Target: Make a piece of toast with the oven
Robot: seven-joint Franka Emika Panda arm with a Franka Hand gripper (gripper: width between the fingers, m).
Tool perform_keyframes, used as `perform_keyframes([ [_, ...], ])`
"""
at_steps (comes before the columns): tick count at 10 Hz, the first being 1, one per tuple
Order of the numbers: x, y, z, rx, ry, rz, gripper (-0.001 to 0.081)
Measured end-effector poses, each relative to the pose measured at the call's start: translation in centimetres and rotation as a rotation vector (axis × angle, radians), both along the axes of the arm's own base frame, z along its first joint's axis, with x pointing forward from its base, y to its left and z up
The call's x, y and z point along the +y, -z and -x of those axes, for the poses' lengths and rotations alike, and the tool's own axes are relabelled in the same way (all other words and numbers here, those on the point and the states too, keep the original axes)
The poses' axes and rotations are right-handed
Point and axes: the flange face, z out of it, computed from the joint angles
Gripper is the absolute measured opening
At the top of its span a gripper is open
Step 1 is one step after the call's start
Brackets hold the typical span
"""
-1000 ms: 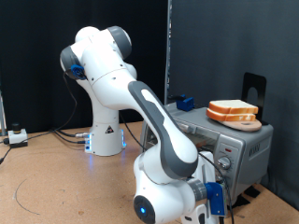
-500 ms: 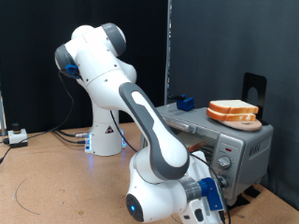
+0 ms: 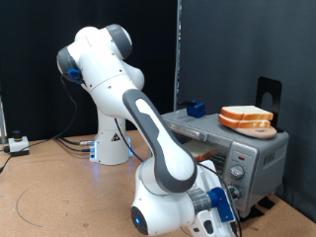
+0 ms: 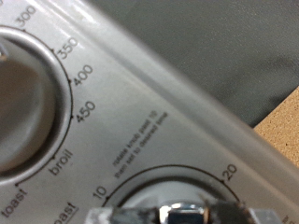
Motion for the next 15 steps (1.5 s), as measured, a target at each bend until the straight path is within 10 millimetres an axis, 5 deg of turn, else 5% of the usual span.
perform_keyframes([
  [11, -0.5, -0.3, -0.5, -0.057, 0.041, -0.025, 0.0101],
  [13, -0.9, -0.6, -1.1, -0.006, 0.032, -0.001, 0.0452],
  [14, -1.3, -0.8, -1.2, 0.051, -0.01, 0.035, 0.0452],
  [15, -2.0, -1.0, -1.5, 0.12, -0.048, 0.083, 0.0586],
])
